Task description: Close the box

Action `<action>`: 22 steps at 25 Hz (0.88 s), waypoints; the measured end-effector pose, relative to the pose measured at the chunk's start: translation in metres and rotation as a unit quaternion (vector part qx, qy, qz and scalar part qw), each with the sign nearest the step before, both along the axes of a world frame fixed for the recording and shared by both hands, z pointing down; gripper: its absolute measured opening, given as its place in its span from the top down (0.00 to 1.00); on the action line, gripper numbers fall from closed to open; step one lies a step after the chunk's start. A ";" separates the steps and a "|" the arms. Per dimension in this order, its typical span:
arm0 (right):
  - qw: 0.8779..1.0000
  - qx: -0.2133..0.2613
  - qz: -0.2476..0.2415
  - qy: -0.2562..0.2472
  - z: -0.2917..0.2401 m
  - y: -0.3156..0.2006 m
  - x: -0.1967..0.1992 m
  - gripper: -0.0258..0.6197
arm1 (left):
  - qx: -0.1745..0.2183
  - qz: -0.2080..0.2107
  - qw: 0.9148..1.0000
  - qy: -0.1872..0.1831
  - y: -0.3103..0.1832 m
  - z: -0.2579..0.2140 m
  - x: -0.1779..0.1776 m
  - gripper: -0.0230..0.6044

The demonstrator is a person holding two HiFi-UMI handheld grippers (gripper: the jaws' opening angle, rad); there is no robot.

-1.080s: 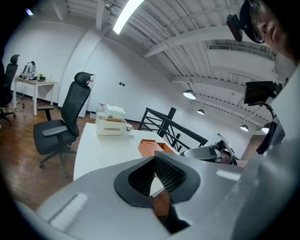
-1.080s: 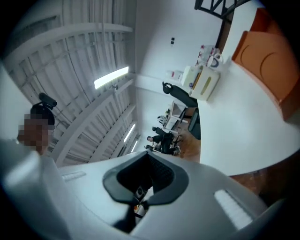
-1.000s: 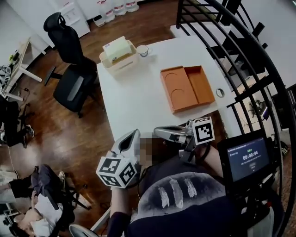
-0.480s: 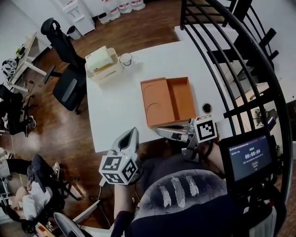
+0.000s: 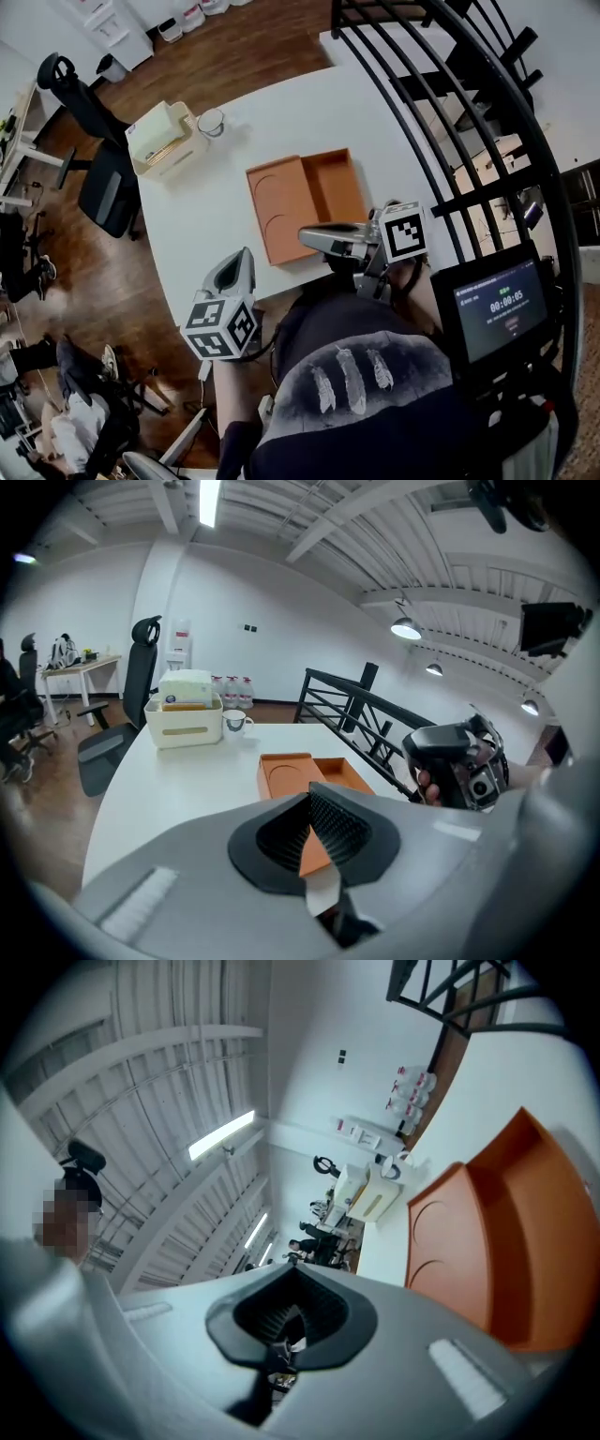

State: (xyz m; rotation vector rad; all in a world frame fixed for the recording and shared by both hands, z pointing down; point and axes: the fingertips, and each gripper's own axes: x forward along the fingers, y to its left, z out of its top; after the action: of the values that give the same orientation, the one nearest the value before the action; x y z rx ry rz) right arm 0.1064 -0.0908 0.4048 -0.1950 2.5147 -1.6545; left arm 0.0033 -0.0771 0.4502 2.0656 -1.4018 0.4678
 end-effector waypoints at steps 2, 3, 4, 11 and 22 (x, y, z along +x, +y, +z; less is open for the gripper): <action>1.000 0.007 0.019 0.014 0.004 -0.016 0.001 0.95 | -0.005 0.019 1.000 -0.001 -0.020 0.013 -0.003 0.94; 0.999 0.008 0.031 0.020 0.006 -0.023 0.005 0.95 | -0.007 0.030 1.000 -0.003 -0.029 0.020 -0.003 0.94; 0.999 0.009 0.044 0.029 0.009 -0.031 0.009 0.95 | -0.008 0.042 0.999 -0.007 -0.039 0.026 -0.004 0.94; 0.993 0.018 0.084 0.075 0.019 -0.063 0.035 0.95 | -0.042 0.066 0.996 -0.047 -0.076 0.061 -0.015 0.94; 0.980 0.022 0.075 0.183 0.057 -0.127 0.111 0.95 | -0.098 -0.006 0.990 -0.103 -0.094 0.105 -0.034 0.94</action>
State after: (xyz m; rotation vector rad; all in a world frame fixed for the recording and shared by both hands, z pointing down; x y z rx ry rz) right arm 0.2169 -0.2176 0.4621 -0.7276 2.7039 -1.6248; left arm -0.0306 -0.1714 0.5556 1.8917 -1.4202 0.8000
